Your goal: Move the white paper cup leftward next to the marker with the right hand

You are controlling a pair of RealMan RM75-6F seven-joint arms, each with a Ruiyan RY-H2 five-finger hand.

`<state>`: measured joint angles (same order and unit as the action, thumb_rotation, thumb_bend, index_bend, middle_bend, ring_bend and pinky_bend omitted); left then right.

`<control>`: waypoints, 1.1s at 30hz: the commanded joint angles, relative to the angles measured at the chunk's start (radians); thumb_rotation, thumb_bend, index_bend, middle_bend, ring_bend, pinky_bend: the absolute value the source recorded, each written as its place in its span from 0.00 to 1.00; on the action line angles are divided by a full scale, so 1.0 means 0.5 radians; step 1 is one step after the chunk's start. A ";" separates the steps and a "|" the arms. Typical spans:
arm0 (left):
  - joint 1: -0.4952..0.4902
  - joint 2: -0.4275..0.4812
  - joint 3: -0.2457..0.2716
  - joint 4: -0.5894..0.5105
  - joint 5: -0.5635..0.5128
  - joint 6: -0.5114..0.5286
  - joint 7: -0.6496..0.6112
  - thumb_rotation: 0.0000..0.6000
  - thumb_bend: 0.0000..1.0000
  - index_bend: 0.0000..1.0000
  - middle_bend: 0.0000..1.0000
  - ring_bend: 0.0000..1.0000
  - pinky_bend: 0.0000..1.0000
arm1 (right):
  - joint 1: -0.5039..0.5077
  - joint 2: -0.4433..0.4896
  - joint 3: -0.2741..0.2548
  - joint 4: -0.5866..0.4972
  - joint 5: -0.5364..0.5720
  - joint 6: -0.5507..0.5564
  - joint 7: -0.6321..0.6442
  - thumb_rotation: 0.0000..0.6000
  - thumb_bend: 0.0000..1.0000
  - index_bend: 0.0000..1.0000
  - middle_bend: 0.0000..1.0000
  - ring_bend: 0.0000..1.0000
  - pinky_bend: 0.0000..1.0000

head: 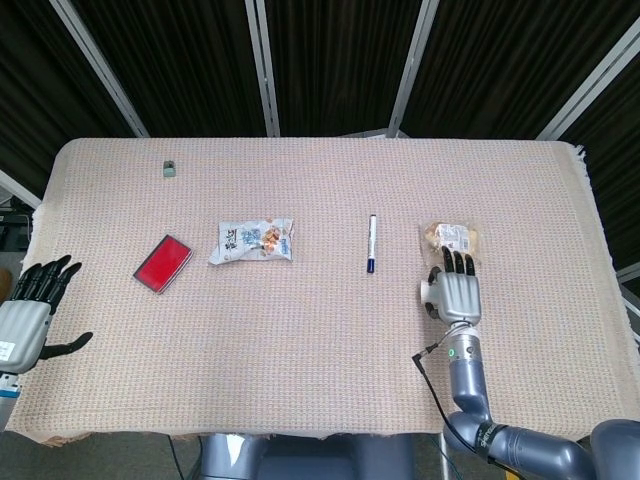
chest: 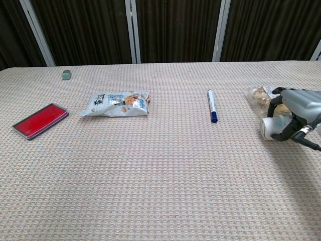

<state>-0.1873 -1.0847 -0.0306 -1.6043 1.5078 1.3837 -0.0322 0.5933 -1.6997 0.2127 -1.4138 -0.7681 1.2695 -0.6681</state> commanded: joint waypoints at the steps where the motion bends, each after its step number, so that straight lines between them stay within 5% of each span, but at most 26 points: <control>1: -0.002 0.001 -0.001 -0.002 -0.003 -0.003 0.002 1.00 0.12 0.00 0.00 0.00 0.00 | -0.008 0.007 0.024 -0.040 -0.054 0.002 0.065 1.00 0.18 0.46 0.01 0.00 0.00; 9: -0.001 0.000 -0.002 -0.004 -0.005 -0.001 0.008 1.00 0.12 0.00 0.00 0.00 0.00 | -0.095 0.138 0.195 -0.400 -0.235 -0.025 0.616 1.00 0.17 0.45 0.02 0.00 0.00; 17: 0.000 -0.002 -0.001 -0.002 -0.003 0.003 0.010 1.00 0.12 0.00 0.00 0.00 0.00 | -0.202 0.204 0.390 -0.644 -0.054 -0.308 1.287 1.00 0.15 0.45 0.02 0.00 0.00; 21: 0.000 -0.002 -0.001 -0.002 -0.004 0.002 0.011 1.00 0.12 0.00 0.00 0.00 0.00 | -0.225 0.159 0.415 -0.559 -0.050 -0.405 1.515 1.00 0.14 0.45 0.02 0.00 0.00; 33: 0.000 -0.004 -0.002 -0.001 -0.006 0.002 0.013 1.00 0.12 0.00 0.00 0.00 0.00 | -0.203 0.029 0.368 -0.324 -0.004 -0.425 1.553 1.00 0.14 0.43 0.02 0.00 0.00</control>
<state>-0.1874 -1.0867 -0.0316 -1.6047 1.5047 1.3848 -0.0257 0.4909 -1.6821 0.3993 -1.5797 -0.7741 1.0579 0.1122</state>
